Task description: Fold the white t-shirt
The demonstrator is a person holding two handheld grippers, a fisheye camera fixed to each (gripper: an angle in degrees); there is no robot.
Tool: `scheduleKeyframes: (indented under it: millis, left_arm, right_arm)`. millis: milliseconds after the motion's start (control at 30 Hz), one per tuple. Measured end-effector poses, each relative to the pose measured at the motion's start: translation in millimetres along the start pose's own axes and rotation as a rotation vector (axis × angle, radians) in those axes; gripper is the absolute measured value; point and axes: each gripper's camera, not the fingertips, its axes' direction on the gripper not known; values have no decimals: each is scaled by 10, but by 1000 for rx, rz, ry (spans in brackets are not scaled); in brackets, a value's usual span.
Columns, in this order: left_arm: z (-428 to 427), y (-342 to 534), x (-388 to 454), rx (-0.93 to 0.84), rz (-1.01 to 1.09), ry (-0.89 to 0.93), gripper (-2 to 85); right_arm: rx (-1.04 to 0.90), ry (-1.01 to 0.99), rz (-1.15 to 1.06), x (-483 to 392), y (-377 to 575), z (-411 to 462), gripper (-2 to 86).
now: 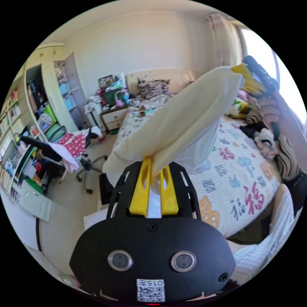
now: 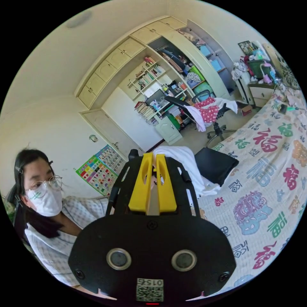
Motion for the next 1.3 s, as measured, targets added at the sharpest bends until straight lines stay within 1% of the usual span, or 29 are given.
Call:
scheduleKeyframes:
  millis: [67, 167, 200, 267, 300, 367, 400, 433, 467, 500, 567, 633, 700, 767, 900, 967, 1033, 1100, 1167, 1233, 1300]
  left_arm:
    - [-361, 114, 385, 64, 12, 121, 14]
    - [-598, 316, 912, 73, 8, 109, -2]
    - [-621, 351, 1030, 86, 22, 130, -3]
    - [-639, 428, 1521, 164, 55, 354, 2]
    - [-628, 434, 1667, 176, 69, 428, 4]
    - [-603, 505, 2385, 202, 134, 702, 55]
    - [-605, 538, 2587, 200, 154, 755, 83]
    - [-605, 622, 2971, 180, 166, 828, 140]
    - [-607, 722, 3311, 153, 188, 880, 156]
    - [-612, 770, 3454, 138, 195, 907, 164]
    - [-656, 969, 3892, 133, 181, 1051, 173]
    - [-696, 1086, 4154, 88, 201, 1132, 179]
    - [-798, 1202, 4325, 59, 238, 1130, 187]
    - [-954, 1340, 4453, 58, 280, 1033, 204]
    - [-1026, 1485, 4582, 50, 334, 953, 230]
    - [-963, 1530, 4593, 52, 318, 892, 228]
    - [-840, 1522, 4581, 39, 292, 871, 202]
    - [-675, 1508, 4552, 32, 273, 860, 151]
    - [-477, 1464, 4430, 68, 239, 936, 64]
    - [-342, 1388, 4293, 92, 196, 1018, 19]
    - [-182, 1277, 4159, 88, 167, 1093, 8]
  right_arm:
    - [60, 11, -4, -293, 268, -433, 5]
    - [188, 3, -24, -776, 820, -1137, 5]
    - [238, 14, -44, -965, 1070, -1384, 5]
    - [263, 45, -37, -1196, 1445, -1665, 5]
    - [268, 86, -3, -1317, 1690, -1815, 5]
    - [293, 166, 42, -1493, 2070, -2015, 5]
    - [315, 201, 60, -1606, 2310, -2138, 5]
    - [330, 213, 65, -1663, 2429, -2199, 5]
    - [362, 227, 72, -1778, 2660, -2315, 5]
    - [394, 237, 77, -1891, 2882, -2421, 5]
    - [454, 267, 86, -2056, 3200, -2558, 5]
    - [502, 303, 106, -2190, 3484, -2660, 5]
    - [544, 352, 134, -2316, 3790, -2731, 5]
    - [570, 367, 148, -2377, 3979, -2759, 5]
    - [704, 369, 179, -2443, 4331, -2811, 4]
    - [730, 372, 186, -2448, 4401, -2817, 4]
    - [730, 400, 192, -2457, 4427, -2834, 4]
    - [712, 455, 211, -2450, 4413, -2914, 5]
    - [708, 504, 213, -2444, 4374, -3023, 5]
    - [693, 547, 223, -2411, 4268, -3161, 6]
    - [594, 605, 208, -2295, 3925, -3326, 9]
